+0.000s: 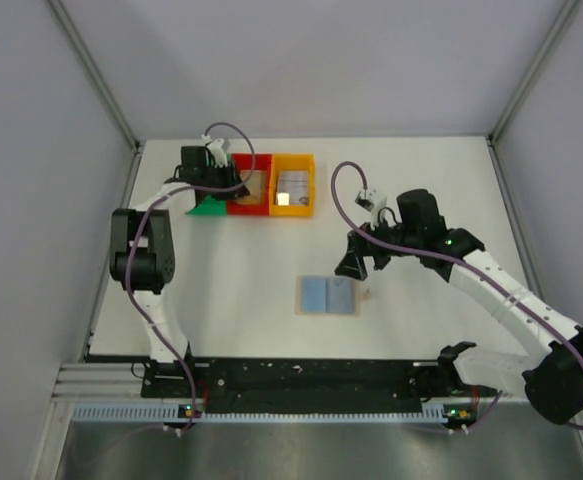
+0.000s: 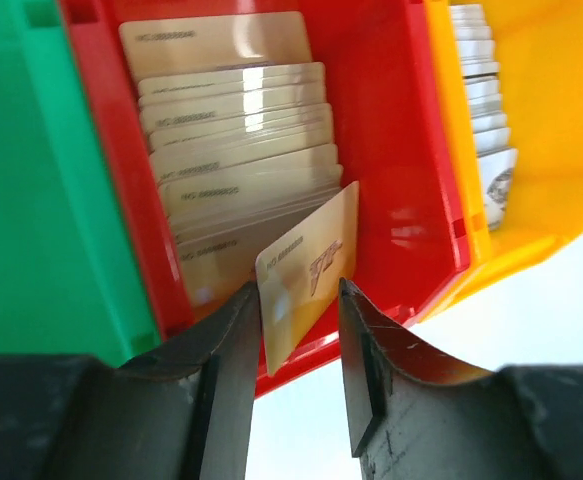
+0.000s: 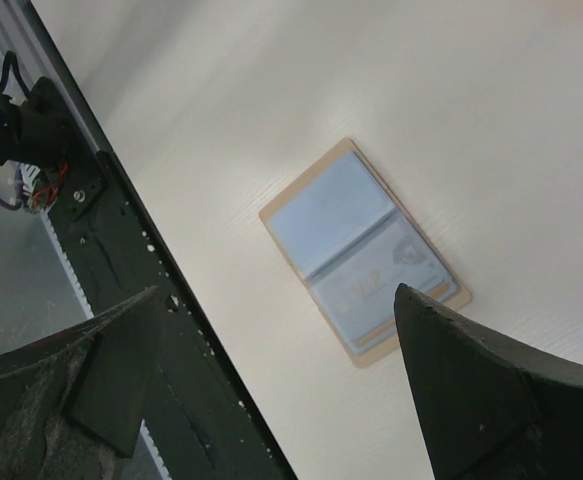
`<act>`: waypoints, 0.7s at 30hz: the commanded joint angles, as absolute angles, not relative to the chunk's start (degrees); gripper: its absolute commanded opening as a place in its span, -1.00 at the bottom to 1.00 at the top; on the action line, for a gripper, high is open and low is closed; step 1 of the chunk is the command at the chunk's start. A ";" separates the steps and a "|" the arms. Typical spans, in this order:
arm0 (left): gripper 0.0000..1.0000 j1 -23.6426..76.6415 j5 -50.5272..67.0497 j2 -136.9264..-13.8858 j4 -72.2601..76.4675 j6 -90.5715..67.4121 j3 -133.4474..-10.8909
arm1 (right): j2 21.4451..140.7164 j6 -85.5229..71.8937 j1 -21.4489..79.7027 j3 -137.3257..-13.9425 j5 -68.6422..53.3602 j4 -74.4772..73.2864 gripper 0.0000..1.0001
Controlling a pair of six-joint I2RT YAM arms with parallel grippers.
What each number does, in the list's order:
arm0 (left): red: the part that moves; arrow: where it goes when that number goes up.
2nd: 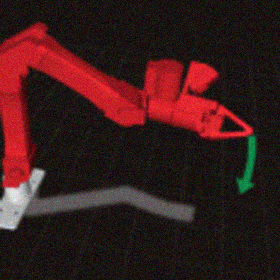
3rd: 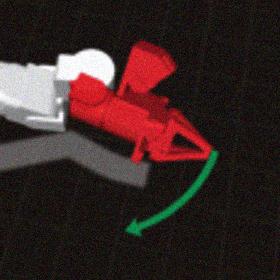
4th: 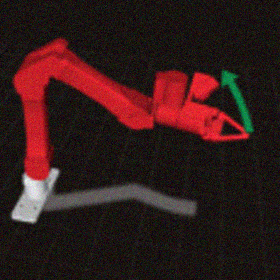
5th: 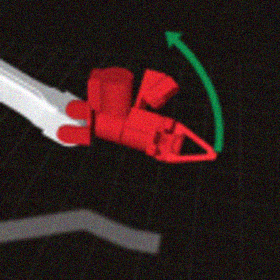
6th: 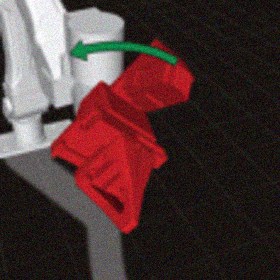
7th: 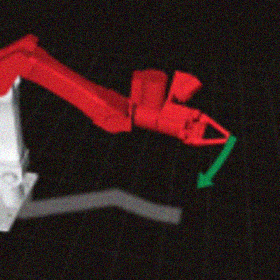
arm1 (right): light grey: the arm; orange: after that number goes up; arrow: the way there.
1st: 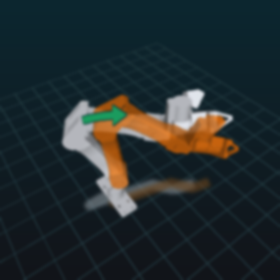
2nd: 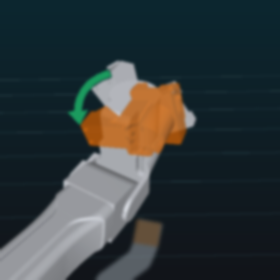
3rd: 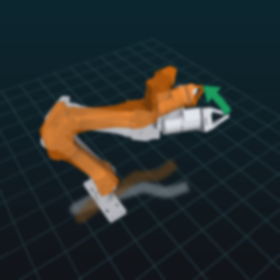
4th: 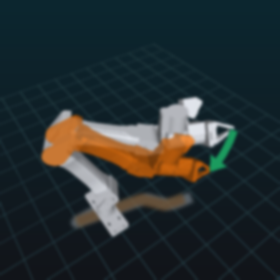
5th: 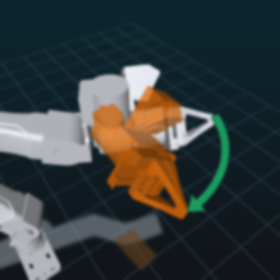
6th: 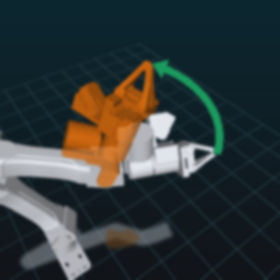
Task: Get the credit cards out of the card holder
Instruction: Place the credit card in the storage box.
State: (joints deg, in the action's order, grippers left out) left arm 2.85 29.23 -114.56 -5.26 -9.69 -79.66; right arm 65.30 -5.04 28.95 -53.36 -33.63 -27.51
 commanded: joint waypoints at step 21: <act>0.68 8.87 15.11 -81.84 -12.83 -17.39 -68.92 | 64.60 -13.35 30.67 -53.00 -21.19 -28.30 0.85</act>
State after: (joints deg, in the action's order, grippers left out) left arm 7.22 14.09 -88.97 -13.37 -10.98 -74.41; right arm 64.88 -9.74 29.23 -53.30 -25.04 -27.97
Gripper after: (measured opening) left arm 0.818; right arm 0.936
